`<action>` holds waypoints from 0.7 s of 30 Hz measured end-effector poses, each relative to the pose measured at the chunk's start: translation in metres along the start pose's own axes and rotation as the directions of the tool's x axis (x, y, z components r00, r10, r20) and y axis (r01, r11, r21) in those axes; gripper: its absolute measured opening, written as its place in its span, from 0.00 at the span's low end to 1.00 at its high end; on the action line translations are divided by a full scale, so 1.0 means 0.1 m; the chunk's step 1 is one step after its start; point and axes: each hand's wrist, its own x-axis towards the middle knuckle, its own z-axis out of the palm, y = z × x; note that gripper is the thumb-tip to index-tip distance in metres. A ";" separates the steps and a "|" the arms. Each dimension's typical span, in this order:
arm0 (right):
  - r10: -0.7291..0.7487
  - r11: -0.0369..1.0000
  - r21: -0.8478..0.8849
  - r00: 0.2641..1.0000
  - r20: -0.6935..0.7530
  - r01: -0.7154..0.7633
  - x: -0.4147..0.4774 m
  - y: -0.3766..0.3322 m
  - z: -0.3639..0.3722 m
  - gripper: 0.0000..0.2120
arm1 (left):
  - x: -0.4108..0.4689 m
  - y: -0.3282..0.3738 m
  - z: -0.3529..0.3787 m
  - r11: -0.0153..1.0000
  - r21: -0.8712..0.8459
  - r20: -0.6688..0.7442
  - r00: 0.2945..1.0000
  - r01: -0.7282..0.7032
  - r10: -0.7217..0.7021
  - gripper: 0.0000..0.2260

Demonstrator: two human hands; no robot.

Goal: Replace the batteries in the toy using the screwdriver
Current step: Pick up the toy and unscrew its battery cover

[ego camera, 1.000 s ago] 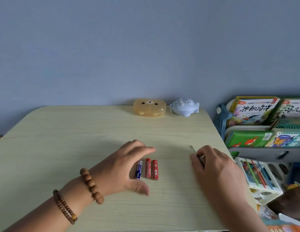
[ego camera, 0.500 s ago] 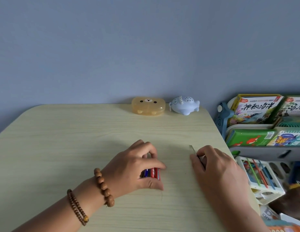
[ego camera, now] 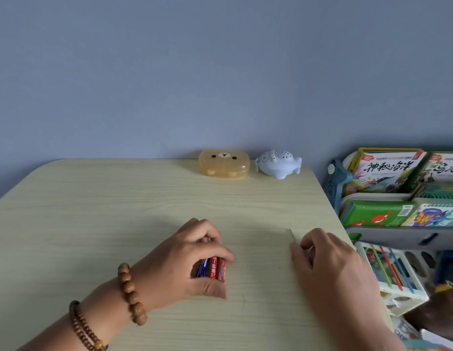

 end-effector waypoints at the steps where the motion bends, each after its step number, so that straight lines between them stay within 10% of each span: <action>1: -0.001 1.000 -0.001 1.000 0.003 0.001 0.00 0.00 -0.01 0.11 | 0.00 0.00 0.00 1.000 -0.005 -0.001 1.000 0.001 -0.001 0.24; 21: -0.045 0.999 -0.006 0.997 0.069 0.045 0.09 0.03 -0.03 0.14 | 0.03 0.03 -0.10 0.998 -0.042 0.048 0.998 0.044 -0.042 0.31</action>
